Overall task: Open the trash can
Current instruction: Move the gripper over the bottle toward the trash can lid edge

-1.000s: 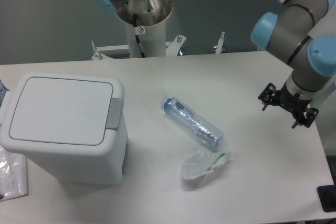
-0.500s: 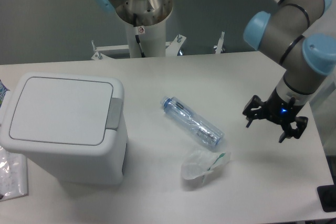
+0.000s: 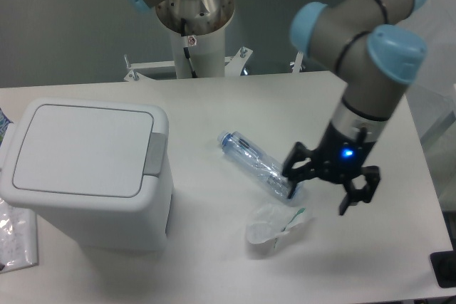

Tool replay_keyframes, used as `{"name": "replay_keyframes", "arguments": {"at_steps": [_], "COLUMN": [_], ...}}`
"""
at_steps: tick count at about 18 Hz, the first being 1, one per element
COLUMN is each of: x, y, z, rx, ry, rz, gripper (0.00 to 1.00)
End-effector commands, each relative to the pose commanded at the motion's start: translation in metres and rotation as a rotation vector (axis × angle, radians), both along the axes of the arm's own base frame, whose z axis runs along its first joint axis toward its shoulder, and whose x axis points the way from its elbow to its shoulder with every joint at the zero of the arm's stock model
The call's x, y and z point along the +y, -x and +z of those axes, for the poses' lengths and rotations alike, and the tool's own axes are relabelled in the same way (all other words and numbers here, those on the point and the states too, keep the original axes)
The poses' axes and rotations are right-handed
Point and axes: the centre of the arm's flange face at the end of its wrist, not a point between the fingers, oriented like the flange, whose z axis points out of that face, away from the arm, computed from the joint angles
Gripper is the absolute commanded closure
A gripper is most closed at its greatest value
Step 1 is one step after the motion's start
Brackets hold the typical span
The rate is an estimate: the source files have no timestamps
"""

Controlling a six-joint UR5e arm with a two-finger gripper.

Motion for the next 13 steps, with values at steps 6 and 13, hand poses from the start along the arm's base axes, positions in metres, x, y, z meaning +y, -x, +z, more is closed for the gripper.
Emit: {"name": "replay_keyframes", "arguments": {"at_steps": [6, 13], "x": [0.016, 0.021], "y": [-0.058, -0.111], "z": [0.026, 0.06], "rx": [-0.08, -0.1], "ry": [-0.024, -0.073], "rz": [0.068, 0.047], "gripper": [0.0, 0.0]}}
